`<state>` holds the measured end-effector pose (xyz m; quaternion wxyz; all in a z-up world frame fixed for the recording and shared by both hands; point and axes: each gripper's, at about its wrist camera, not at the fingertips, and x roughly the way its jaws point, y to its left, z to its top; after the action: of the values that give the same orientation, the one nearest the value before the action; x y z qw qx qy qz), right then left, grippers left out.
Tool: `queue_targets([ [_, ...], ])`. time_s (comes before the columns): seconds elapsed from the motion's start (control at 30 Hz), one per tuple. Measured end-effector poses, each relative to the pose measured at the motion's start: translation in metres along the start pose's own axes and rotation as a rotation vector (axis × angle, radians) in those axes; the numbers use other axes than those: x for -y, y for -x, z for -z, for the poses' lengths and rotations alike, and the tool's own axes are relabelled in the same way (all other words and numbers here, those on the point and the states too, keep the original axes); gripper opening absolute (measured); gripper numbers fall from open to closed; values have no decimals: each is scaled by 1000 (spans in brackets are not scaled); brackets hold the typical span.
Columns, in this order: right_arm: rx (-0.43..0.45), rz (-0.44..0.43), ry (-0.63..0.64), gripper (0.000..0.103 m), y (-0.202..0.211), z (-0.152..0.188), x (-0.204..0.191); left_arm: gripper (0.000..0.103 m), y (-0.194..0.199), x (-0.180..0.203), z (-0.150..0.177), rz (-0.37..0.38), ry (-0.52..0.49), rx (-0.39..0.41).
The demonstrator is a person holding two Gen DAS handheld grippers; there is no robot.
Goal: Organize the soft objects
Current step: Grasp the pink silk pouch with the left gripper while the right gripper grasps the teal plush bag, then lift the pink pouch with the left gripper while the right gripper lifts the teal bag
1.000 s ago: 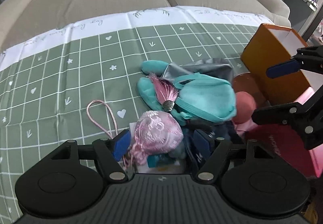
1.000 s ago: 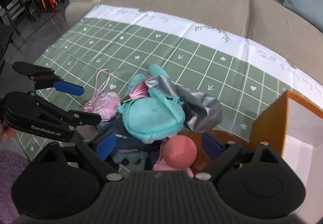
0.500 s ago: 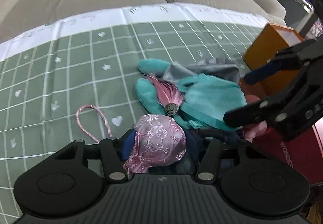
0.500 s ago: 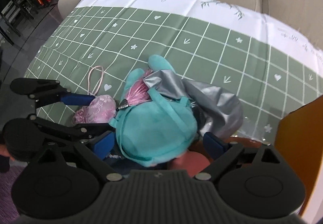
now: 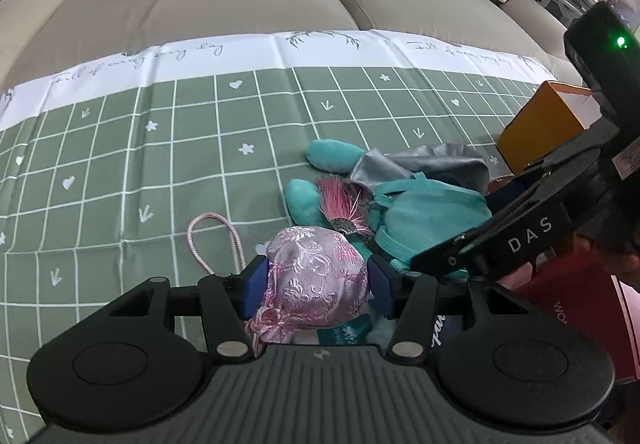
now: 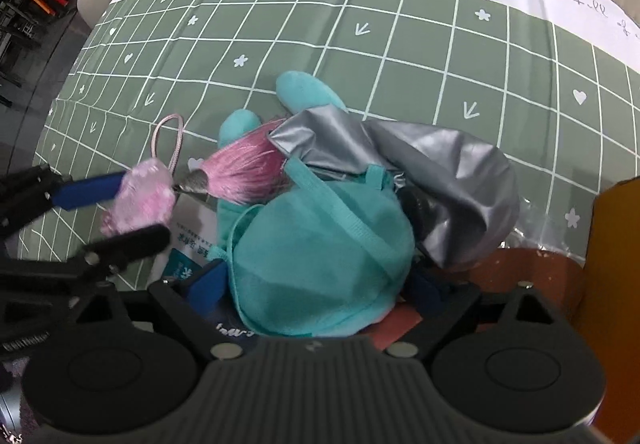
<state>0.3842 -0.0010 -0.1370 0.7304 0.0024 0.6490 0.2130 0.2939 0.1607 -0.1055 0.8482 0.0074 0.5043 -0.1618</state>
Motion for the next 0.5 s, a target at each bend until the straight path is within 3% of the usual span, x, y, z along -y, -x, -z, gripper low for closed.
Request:
queue_targets([
  [0.13, 23, 17, -6, 82, 8, 4, -3, 62, -2, 3, 3, 4, 5, -2],
  [0.17, 32, 22, -7, 75, 11, 6, -3, 62, -1, 4, 3, 5, 5, -2],
  [0.2, 48, 32, -6, 54, 16, 6, -4, 62, 0, 4, 3, 6, 5, -2],
  [0.23, 60, 62, -1, 41, 20, 7, -4, 62, 1, 3, 3, 6, 4, -2],
  [0.3, 68, 46, -18, 31, 26, 7, -1, 62, 1, 4, 3, 1, 1, -4],
  [0.5, 123, 59, 0, 22, 38, 17, -4, 62, 8, 10, 5, -7, -4, 2],
])
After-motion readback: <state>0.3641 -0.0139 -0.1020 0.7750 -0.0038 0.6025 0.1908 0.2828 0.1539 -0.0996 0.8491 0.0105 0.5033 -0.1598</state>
